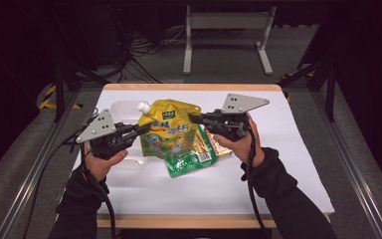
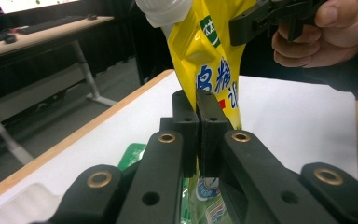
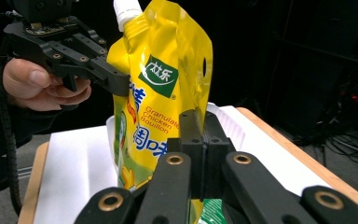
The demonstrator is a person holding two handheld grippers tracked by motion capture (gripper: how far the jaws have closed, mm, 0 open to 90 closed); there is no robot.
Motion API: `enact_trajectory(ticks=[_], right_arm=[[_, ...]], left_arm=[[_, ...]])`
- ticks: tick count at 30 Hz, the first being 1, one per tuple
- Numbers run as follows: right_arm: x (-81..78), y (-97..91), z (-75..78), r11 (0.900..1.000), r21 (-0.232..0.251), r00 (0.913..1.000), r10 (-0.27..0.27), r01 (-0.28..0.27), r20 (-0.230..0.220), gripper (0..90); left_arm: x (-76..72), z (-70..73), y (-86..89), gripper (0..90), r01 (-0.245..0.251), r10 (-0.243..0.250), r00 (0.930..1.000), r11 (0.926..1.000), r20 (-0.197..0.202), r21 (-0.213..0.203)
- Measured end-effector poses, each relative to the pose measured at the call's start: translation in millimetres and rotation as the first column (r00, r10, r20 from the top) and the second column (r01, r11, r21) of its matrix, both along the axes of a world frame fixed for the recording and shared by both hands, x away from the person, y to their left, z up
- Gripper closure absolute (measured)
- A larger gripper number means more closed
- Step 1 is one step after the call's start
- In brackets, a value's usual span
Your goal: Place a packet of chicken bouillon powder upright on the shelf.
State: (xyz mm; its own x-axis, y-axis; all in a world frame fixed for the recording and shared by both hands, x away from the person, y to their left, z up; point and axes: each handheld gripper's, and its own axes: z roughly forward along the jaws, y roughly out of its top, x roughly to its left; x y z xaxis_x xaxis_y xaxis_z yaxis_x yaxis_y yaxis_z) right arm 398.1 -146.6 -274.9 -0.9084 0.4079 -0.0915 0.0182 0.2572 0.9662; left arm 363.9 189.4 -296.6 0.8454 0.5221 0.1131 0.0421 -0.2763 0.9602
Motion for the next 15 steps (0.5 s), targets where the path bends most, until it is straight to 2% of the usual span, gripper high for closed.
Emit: enact_trajectory(ticks=[6, 15], right_arm=[[8.6, 23.1, -0.6, 0.9998, -0.003, 0.9997, 0.018, -0.018, -0.014, 90.0], [15.6, 60.0, -6.9, 0.9989, -0.010, 0.9985, 0.045, -0.046, -0.030, 90.0]], left_arm=[[1.6, 0.5, 20.5, 87.1, -0.052, 0.052, 0.9986, 0.9986, 0.008, 0.008], [2.7, -6.3, 51.1, 85.7, -0.131, 0.131, 0.9913, 0.9913, -0.002, -0.004]])
